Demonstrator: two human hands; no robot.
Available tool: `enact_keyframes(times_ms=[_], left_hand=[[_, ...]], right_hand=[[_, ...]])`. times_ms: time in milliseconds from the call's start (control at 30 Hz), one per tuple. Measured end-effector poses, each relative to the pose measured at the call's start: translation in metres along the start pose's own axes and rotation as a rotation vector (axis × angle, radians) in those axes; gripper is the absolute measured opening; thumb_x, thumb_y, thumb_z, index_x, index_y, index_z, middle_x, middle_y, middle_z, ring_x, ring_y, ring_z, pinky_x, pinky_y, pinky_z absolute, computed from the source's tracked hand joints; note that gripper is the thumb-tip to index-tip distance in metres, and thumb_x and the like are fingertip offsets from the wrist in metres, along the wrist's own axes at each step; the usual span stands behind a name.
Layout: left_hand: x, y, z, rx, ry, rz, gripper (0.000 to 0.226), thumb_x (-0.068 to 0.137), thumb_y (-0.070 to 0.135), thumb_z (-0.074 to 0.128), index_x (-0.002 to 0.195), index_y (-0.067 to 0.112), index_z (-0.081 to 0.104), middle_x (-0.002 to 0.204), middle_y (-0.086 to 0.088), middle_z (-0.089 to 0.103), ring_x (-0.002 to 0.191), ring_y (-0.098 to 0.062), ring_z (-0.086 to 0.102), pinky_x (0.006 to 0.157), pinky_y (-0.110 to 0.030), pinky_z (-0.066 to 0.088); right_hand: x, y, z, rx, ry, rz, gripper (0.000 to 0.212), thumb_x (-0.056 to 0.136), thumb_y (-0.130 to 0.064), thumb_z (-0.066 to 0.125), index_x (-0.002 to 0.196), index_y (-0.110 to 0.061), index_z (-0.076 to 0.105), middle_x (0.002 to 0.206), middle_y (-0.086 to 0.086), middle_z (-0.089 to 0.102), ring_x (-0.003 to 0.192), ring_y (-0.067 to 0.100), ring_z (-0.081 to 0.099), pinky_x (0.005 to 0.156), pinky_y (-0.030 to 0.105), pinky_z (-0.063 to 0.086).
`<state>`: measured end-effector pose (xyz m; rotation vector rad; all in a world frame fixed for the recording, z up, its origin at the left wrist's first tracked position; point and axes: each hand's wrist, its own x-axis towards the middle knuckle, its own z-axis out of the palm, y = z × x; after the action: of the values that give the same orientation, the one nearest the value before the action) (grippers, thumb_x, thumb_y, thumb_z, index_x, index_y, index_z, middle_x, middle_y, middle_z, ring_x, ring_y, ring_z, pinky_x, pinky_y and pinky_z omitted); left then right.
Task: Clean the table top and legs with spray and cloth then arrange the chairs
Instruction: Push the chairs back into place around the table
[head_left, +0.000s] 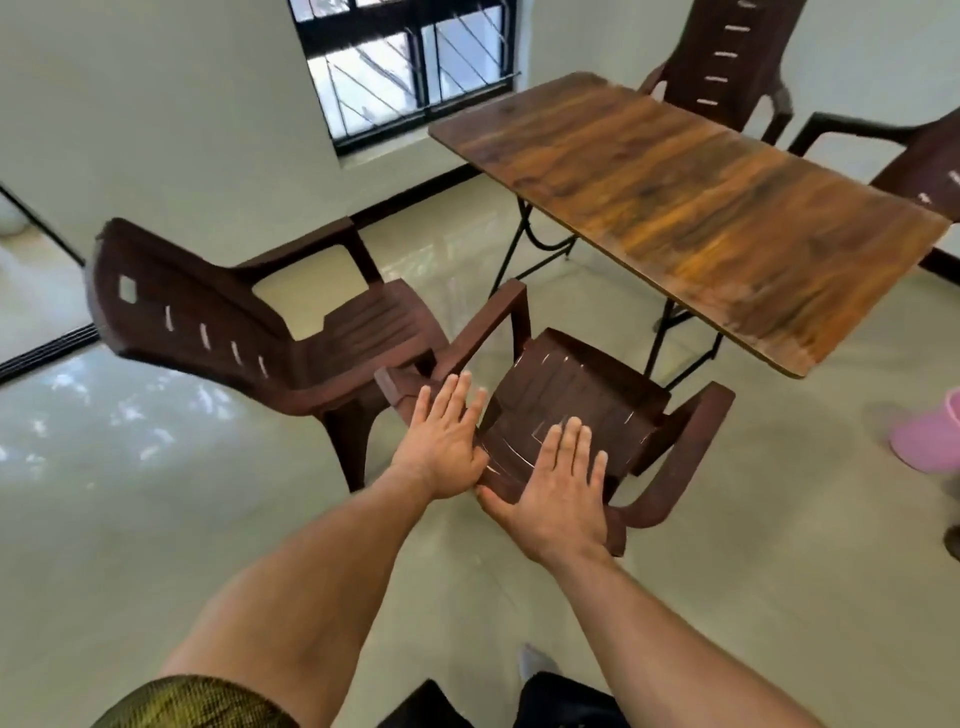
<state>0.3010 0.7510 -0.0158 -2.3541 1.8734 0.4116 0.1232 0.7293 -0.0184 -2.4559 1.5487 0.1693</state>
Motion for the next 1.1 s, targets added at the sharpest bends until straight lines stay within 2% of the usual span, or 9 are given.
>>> enact_keyframes(times_ms=[200,333,433,500,567,667,800,933,1100], left_hand=[[0.030,-0.020,-0.009,0.087,-0.058,0.444,0.079,0.096,0.042,0.034,0.162,0.025,-0.004,0.167,0.000,-0.022,0.153,-0.015,-0.024,0.124,-0.044,-0.016],[0.031,-0.027,-0.007,0.062,-0.070,0.533,0.073,0.101,0.047,0.026,0.162,0.022,-0.006,0.169,-0.003,-0.018,0.155,-0.016,-0.020,0.126,-0.045,-0.011],[0.018,-0.040,-0.008,0.058,-0.087,0.582,0.072,0.103,0.059,0.016,0.162,0.023,-0.006,0.168,-0.001,-0.019,0.155,-0.018,-0.020,0.126,-0.050,-0.011],[0.009,-0.051,-0.010,0.092,-0.121,0.625,0.074,0.101,0.065,0.011,0.161,0.026,-0.007,0.167,-0.001,-0.022,0.154,-0.020,-0.023,0.124,-0.054,-0.012],[0.001,-0.066,-0.010,0.126,-0.142,0.639,0.075,0.101,0.067,0.010,0.161,0.027,-0.009,0.167,-0.002,-0.024,0.153,-0.021,-0.025,0.124,-0.056,-0.012],[-0.002,-0.084,-0.013,0.132,-0.139,0.612,0.076,0.101,0.067,0.010,0.160,0.026,-0.011,0.167,-0.004,-0.025,0.152,-0.021,-0.026,0.123,-0.057,-0.012],[0.004,-0.091,-0.017,0.087,-0.142,0.493,0.082,0.098,0.072,0.010,0.161,0.024,-0.012,0.167,-0.005,-0.025,0.152,-0.024,-0.028,0.121,-0.059,-0.016],[0.014,-0.087,-0.018,0.072,-0.159,0.488,0.082,0.097,0.074,0.009,0.161,0.026,-0.010,0.167,-0.005,-0.024,0.152,-0.025,-0.029,0.120,-0.059,-0.018],[0.046,-0.075,-0.025,0.060,-0.200,0.528,0.080,0.098,0.073,0.014,0.162,0.027,-0.001,0.168,-0.003,-0.020,0.153,-0.025,-0.026,0.122,-0.059,-0.015]], right_hand=[[-0.003,-0.016,-0.001,-0.016,0.061,0.082,0.132,0.067,-0.100,0.013,0.156,-0.006,-0.011,0.163,0.016,-0.023,0.149,0.026,-0.026,0.124,0.046,-0.004],[-0.006,-0.023,0.003,0.002,0.034,0.155,0.129,0.068,-0.099,0.018,0.159,-0.010,-0.004,0.165,0.011,-0.017,0.152,0.023,-0.019,0.126,0.042,0.004],[-0.019,-0.038,0.001,-0.064,-0.022,0.254,0.119,0.071,-0.097,0.004,0.158,-0.018,0.018,0.164,0.012,0.023,0.149,0.028,0.026,0.116,0.042,0.033],[-0.027,-0.050,0.001,-0.140,0.015,0.285,0.122,0.066,-0.096,-0.010,0.150,-0.020,0.037,0.139,0.008,0.057,0.120,0.027,0.059,0.091,0.042,0.051],[-0.033,-0.067,0.007,-0.147,0.052,0.306,0.124,0.064,-0.095,-0.015,0.141,-0.020,0.046,0.120,0.004,0.067,0.104,0.025,0.065,0.079,0.039,0.052],[-0.037,-0.093,0.014,-0.091,0.082,0.376,0.121,0.068,-0.096,-0.010,0.149,-0.020,0.038,0.143,0.007,0.054,0.122,0.025,0.057,0.093,0.040,0.049],[-0.030,-0.101,0.006,-0.015,0.055,0.419,0.115,0.073,-0.097,0.000,0.159,-0.022,0.018,0.167,0.006,0.011,0.153,0.023,0.015,0.120,0.042,0.022],[-0.022,-0.091,0.001,-0.014,0.073,0.383,0.114,0.073,-0.097,0.001,0.160,-0.025,0.015,0.168,0.004,-0.004,0.154,0.020,-0.007,0.123,0.045,0.001],[0.004,-0.067,-0.007,0.005,0.080,0.366,0.111,0.073,-0.097,0.002,0.159,-0.028,0.018,0.168,0.003,-0.006,0.154,0.019,-0.009,0.123,0.045,-0.001]])
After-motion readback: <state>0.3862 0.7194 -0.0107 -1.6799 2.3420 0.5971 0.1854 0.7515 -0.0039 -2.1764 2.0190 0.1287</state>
